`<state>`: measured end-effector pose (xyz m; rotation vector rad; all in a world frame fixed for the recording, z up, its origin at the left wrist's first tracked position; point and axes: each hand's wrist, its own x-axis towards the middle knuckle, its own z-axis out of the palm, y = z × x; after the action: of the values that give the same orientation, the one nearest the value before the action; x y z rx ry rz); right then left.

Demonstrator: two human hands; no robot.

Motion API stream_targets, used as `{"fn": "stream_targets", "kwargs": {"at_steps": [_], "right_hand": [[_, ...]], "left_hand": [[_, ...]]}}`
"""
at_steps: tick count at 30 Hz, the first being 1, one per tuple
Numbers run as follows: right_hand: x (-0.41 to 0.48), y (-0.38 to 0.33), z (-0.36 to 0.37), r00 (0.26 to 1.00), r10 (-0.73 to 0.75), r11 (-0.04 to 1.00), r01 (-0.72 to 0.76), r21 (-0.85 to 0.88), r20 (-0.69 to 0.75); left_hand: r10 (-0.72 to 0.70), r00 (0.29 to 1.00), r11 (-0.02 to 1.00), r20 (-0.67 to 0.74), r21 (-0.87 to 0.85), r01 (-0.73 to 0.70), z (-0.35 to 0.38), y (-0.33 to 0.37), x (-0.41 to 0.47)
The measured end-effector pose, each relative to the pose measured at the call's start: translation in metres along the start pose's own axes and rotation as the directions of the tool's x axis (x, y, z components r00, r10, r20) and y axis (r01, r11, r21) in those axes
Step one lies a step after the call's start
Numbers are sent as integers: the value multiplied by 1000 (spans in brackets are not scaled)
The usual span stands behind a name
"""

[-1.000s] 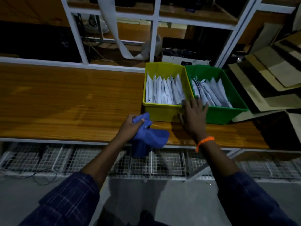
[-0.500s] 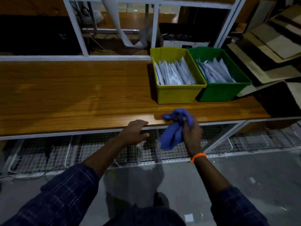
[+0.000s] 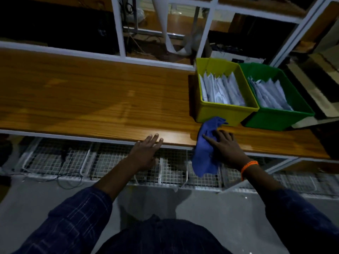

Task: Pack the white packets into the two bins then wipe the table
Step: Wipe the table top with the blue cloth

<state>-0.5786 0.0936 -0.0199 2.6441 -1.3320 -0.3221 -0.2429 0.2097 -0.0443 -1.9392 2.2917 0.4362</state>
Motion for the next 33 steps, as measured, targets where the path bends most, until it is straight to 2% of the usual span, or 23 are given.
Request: {"fn": "stream_targets", "kwargs": {"at_steps": [4, 9, 12, 15, 19, 21, 24, 26, 29, 33], "right_hand": [[23, -7, 21, 997, -78, 992, 77, 97, 0], [63, -91, 4, 990, -141, 979, 141, 148, -13], [79, -144, -17, 996, -93, 978, 89, 188, 12], [82, -190, -25, 1000, 19, 981, -17, 193, -6], [84, -232, -32, 979, 201, 944, -201, 262, 25], [91, -241, -35, 964, 253, 903, -266, 337, 84], [90, -246, -29, 955, 289, 873, -289, 393, 60], [82, -256, -29, 948, 318, 868, -297, 399, 15], [84, -275, -33, 939, 343, 866, -312, 390, -11], [106, -302, -37, 950, 311, 894, -279, 350, -37]], "left_hand": [[5, 997, 1000, -74, 14, -4, 12, 0, -2], [10, 991, 980, -134, -197, -37, 13, -3, -8], [39, 968, 956, -246, -274, -108, 9, -16, -18], [-59, 960, 977, -273, -213, 0, 10, -52, -40], [-216, 965, 974, -148, -109, 201, 15, -129, -90], [-238, 967, 969, -86, -94, 230, 12, -172, -113], [-257, 964, 966, -75, -38, 255, 4, -234, -129], [-229, 973, 973, -41, -20, 228, -4, -262, -136], [-114, 993, 993, 7, 13, 114, -15, -286, -140], [22, 1000, 999, 15, -34, -21, -21, -313, -132]]}}
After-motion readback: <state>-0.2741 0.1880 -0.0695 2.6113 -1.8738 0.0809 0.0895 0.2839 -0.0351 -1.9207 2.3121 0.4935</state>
